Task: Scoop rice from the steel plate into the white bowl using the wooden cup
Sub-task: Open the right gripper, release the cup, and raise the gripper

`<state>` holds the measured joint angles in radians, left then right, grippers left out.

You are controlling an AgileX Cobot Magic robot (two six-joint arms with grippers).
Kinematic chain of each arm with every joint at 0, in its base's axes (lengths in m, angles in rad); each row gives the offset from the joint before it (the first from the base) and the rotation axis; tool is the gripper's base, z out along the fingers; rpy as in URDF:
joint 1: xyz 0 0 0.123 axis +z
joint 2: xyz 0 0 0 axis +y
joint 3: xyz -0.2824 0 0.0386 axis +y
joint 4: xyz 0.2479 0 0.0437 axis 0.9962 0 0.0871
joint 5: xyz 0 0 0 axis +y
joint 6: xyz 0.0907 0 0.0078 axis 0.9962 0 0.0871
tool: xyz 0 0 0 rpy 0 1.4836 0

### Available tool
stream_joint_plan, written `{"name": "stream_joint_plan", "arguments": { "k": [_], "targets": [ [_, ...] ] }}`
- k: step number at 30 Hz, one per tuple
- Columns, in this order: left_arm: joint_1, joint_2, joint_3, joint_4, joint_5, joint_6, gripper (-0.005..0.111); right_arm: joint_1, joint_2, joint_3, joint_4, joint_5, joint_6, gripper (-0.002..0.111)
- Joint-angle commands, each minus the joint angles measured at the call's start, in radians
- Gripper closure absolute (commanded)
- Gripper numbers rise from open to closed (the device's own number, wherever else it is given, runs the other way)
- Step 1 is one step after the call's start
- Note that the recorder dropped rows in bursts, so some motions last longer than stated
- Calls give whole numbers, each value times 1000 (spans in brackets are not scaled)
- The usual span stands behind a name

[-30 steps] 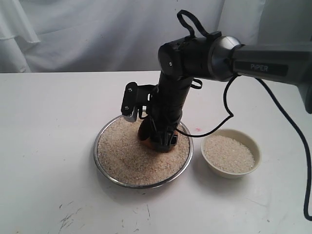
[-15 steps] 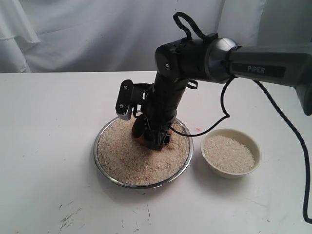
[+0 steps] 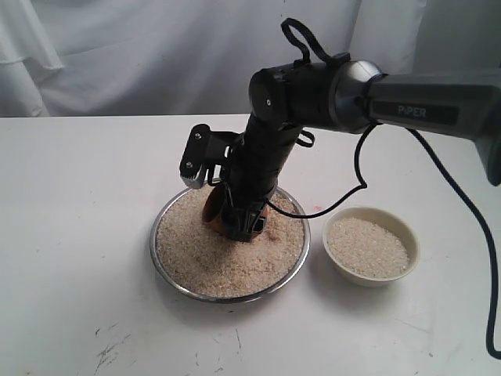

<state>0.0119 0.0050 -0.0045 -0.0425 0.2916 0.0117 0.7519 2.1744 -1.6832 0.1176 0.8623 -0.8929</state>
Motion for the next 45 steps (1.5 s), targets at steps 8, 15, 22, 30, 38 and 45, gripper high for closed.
{"name": "stream_joint_plan", "arguments": {
  "k": [8,15,22,30,38,45],
  "targets": [
    [-2,-5,5,-1,-6,-3,107,-21,11,-2,191,-9,-79,40],
    [-2,-5,5,-1,-6,-3,107,-53,24,15,250,21,-81,28],
    [-2,-5,5,-1,-6,-3,107,-95,24,15,345,13,-84,18],
    [-2,-5,5,-1,-6,-3,107,-127,39,15,488,8,-107,18],
    [-2,-5,5,-1,-6,-3,107,-159,85,15,544,26,-146,18],
    [-2,-5,5,-1,-6,-3,107,-163,75,15,556,33,-159,18]
  ]
}}
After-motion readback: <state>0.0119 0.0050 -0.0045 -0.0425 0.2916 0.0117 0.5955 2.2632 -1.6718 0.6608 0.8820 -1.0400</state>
